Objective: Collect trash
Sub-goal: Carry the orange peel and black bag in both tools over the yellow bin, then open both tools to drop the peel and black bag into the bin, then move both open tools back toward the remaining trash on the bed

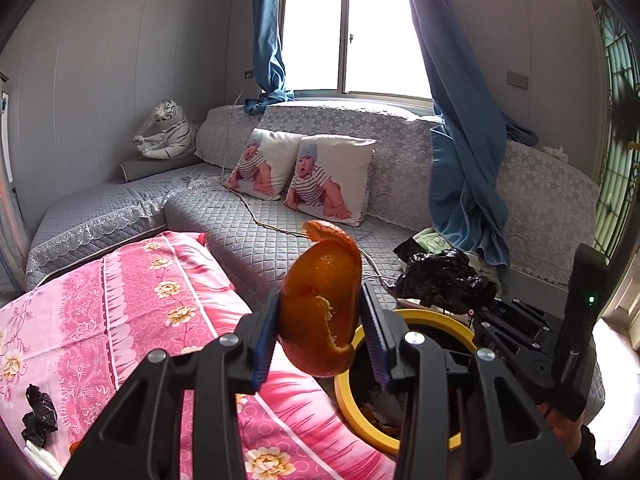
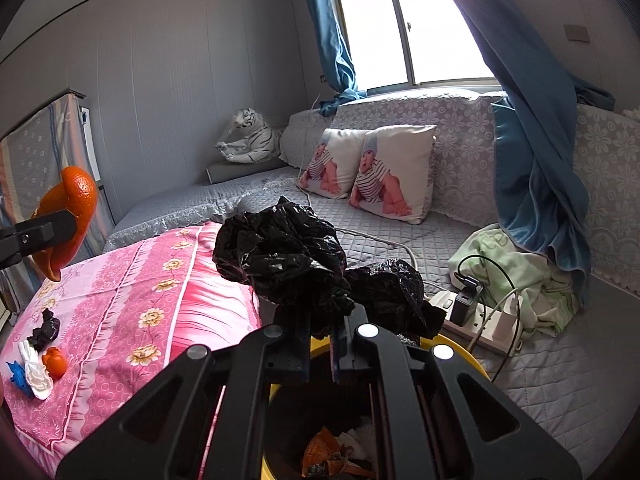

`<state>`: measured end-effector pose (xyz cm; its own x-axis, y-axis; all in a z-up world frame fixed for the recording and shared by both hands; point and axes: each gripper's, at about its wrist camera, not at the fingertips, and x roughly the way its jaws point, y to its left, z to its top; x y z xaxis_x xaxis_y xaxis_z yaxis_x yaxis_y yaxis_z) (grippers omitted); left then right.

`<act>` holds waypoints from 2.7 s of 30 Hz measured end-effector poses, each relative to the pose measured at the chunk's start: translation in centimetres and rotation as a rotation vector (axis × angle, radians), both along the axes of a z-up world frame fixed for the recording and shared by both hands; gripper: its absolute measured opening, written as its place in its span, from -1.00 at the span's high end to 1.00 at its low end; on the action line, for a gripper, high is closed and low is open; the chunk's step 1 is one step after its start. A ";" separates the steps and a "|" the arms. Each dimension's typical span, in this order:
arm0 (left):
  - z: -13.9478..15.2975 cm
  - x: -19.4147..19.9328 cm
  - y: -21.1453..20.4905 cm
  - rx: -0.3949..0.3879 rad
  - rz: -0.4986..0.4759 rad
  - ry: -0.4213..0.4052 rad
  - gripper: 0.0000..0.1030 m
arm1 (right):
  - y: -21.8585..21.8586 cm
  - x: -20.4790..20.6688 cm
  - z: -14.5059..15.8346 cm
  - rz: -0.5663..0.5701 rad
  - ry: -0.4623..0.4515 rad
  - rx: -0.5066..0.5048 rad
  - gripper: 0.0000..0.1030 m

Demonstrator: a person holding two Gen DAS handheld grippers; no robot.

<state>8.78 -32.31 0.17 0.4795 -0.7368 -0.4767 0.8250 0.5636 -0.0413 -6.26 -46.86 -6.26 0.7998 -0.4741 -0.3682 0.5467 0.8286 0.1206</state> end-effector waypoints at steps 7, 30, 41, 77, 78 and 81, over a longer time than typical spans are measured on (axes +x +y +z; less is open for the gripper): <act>-1.1 -0.7 -2.8 0.020 -0.046 0.010 0.27 | -1.3 -0.9 -1.2 -0.080 0.016 0.003 0.88; -5.0 -1.5 -7.4 0.070 -0.076 0.068 0.27 | -4.0 -2.9 -4.6 -0.180 0.081 0.077 0.87; -7.4 -1.1 -9.4 0.128 -0.090 0.099 0.27 | -4.2 -2.9 -6.2 -0.185 0.128 0.108 0.86; -8.7 3.9 -7.0 0.036 -0.038 0.309 -0.27 | -6.3 -4.3 -6.8 -0.254 0.159 0.197 0.18; -8.4 4.2 -6.2 0.023 -0.030 0.312 -0.27 | -6.2 -4.4 -6.6 -0.252 0.153 0.193 0.18; -7.5 4.8 -3.5 -0.009 0.006 0.291 -0.27 | -5.4 -4.2 -5.7 -0.230 0.136 0.178 0.18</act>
<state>13.56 -35.83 -7.31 0.3277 -0.7394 -0.5881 0.7746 0.5667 -0.2808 -10.49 -52.31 -11.97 0.6171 -0.5553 -0.5576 0.7382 0.6538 0.1659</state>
